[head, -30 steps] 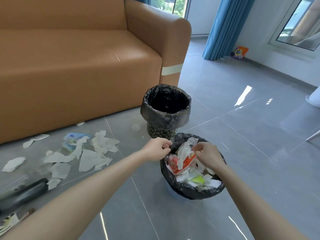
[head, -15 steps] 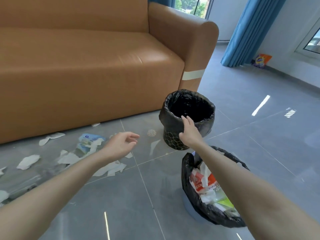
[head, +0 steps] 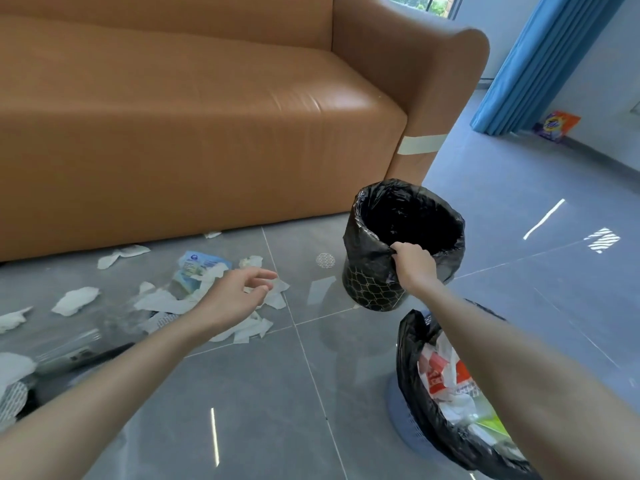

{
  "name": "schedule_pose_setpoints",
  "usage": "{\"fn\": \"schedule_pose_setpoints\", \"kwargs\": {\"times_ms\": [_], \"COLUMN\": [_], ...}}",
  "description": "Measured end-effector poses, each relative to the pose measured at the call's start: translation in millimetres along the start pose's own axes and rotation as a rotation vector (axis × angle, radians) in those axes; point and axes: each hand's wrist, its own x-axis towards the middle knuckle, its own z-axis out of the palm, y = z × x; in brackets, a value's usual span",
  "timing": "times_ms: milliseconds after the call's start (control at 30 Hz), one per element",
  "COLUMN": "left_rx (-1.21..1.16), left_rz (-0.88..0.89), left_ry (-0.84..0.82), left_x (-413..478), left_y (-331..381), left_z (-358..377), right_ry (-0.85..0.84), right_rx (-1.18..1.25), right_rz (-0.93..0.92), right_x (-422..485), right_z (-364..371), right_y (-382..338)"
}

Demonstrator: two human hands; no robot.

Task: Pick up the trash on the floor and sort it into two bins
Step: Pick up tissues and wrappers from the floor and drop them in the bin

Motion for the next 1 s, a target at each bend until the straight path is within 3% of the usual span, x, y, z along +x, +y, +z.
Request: {"fn": "schedule_pose_setpoints", "kwargs": {"times_ms": [500,800,1000], "left_rx": [-0.093,-0.156,-0.073], "left_rz": [-0.100,-0.266,-0.347], "left_ry": [0.089,0.249,0.373], "left_x": [-65.3,-138.1,-181.4], "left_y": [-31.5,-84.0,-137.4], "left_z": [-7.4,-28.8,-52.7], "right_ry": [-0.087,-0.296,-0.128], "right_rx": [-0.078,-0.048,-0.216], "right_rz": [-0.304,-0.410,-0.680], "right_x": [-126.8,-173.9,-182.4], "right_z": [-25.9,-52.2,-96.6], "right_y": [-92.0,-145.0,-216.7]}}
